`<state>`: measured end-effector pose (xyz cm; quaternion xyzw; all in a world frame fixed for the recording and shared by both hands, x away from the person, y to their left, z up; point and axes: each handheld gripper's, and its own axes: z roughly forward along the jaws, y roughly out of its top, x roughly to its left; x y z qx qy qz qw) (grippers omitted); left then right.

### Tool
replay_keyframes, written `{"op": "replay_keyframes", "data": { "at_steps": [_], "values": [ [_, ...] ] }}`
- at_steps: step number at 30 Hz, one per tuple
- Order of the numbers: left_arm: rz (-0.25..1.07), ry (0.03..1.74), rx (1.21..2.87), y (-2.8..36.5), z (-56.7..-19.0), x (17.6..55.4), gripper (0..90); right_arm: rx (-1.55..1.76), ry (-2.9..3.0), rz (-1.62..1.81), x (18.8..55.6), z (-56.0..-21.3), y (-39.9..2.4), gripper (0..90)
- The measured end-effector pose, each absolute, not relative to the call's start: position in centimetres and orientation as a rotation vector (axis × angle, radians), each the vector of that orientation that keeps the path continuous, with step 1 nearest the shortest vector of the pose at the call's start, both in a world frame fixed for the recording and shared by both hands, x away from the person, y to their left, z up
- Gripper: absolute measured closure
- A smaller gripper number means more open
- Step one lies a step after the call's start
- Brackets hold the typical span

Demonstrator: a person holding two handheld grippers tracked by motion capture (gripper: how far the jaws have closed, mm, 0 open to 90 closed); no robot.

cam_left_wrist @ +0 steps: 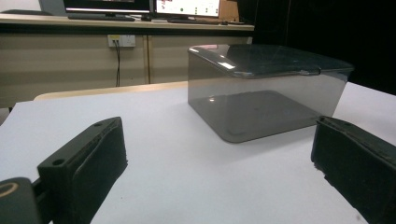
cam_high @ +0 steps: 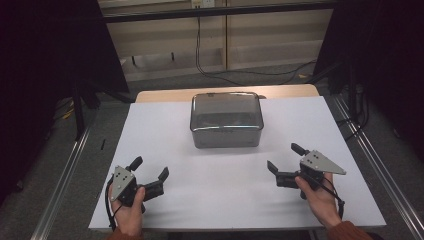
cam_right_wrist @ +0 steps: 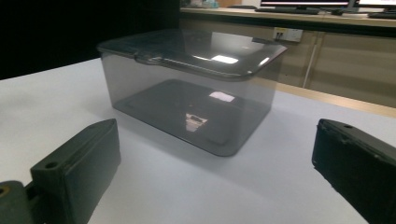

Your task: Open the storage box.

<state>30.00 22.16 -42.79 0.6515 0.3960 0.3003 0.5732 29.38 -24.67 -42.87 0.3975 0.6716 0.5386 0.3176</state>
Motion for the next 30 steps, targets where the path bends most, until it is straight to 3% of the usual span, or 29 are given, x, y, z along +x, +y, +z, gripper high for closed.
{"op": "replay_keyframes", "data": {
  "at_steps": [30],
  "values": [
    [0.705,0.899,1.541,22.0,-42.6,29.7,3.2,0.857,1.833,1.411,33.3,-40.7,-18.1,0.6]
  ]
}}
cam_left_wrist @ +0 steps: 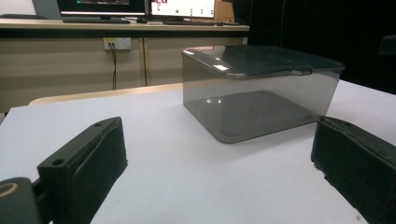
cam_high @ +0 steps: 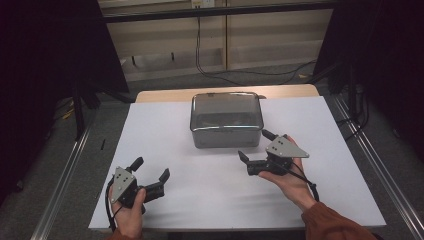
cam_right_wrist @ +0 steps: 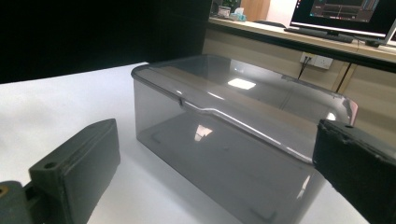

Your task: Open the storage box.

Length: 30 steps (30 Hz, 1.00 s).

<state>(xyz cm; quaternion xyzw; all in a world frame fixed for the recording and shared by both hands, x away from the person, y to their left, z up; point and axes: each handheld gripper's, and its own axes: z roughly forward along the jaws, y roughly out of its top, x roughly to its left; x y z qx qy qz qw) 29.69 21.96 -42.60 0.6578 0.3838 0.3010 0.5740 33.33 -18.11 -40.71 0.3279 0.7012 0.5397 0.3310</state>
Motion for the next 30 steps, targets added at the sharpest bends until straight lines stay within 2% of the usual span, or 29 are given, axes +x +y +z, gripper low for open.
{"op": "replay_keyframes", "data": {
  "at_steps": [15,30],
  "values": [
    [0.703,0.898,1.538,21.9,-42.6,29.7,3.2,0.685,1.830,1.206,35.0,-40.4,-16.0,2.8],
    [0.703,0.899,1.541,21.8,-42.6,29.7,3.2,0.394,1.820,0.924,36.0,-40.1,-13.5,10.1]
  ]
}}
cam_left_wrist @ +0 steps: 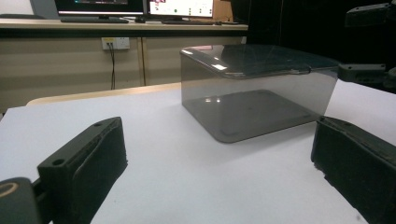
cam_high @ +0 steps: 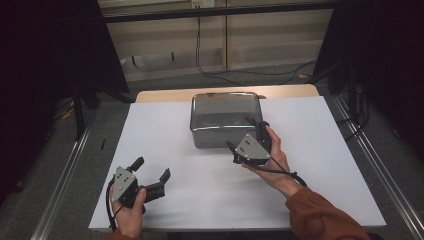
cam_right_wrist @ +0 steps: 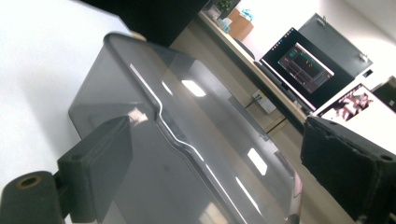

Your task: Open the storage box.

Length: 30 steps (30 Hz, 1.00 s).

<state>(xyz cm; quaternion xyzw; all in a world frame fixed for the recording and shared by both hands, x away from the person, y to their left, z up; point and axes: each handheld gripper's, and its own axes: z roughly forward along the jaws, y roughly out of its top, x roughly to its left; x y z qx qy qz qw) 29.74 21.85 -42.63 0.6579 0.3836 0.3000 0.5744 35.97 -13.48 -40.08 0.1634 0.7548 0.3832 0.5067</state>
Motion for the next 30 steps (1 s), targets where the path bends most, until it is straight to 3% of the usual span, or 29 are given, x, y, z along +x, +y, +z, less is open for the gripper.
{"op": "replay_keyframes", "data": {
  "at_steps": [7,30],
  "values": [
    [0.695,0.899,1.546,21.8,-42.6,29.7,3.2,0.257,1.823,0.795,36.2,-40.3,-12.3,13.8],
    [0.706,0.889,1.559,21.7,-42.6,29.7,3.2,-0.030,1.817,0.368,36.3,-42.1,-10.1,49.6]
  ]
}}
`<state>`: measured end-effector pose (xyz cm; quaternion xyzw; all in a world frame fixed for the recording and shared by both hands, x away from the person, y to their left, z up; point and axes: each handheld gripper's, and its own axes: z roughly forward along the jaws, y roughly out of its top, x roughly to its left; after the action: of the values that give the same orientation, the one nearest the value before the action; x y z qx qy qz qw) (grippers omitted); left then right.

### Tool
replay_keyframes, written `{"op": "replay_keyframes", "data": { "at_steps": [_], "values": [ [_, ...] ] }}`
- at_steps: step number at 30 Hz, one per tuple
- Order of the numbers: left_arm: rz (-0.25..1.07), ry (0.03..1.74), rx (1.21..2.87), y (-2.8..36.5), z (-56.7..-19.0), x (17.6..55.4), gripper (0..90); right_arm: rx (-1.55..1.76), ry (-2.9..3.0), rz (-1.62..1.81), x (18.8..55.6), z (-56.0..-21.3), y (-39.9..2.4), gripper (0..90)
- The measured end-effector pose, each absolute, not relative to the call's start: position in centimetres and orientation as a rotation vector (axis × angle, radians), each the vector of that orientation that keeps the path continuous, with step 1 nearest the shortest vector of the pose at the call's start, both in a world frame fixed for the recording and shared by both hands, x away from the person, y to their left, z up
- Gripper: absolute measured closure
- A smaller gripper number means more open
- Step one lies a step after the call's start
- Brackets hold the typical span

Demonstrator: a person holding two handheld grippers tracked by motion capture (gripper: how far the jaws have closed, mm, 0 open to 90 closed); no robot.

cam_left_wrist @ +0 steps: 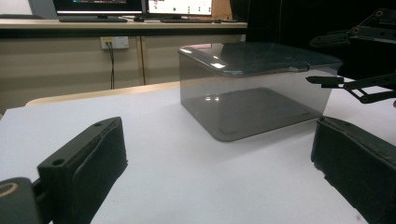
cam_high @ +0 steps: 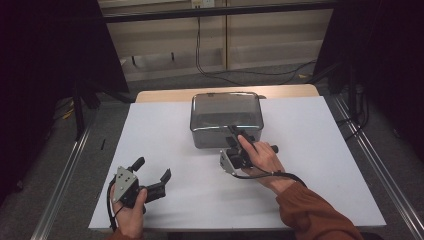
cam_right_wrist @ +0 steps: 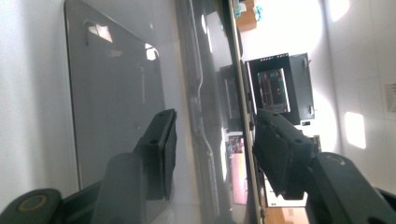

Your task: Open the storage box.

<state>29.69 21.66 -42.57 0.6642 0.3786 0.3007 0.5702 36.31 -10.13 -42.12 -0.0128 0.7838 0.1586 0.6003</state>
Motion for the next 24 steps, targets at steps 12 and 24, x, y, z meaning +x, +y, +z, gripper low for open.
{"op": "replay_keyframes", "data": {
  "at_steps": [12,24],
  "values": [
    [0.714,0.890,1.570,21.4,-42.6,30.0,3.2,-0.086,1.805,0.303,36.5,-42.5,-9.3,68.2],
    [0.712,0.889,1.597,20.6,-42.4,31.1,3.1,-0.108,1.814,0.268,36.7,-42.8,-9.1,75.0]
  ]
}}
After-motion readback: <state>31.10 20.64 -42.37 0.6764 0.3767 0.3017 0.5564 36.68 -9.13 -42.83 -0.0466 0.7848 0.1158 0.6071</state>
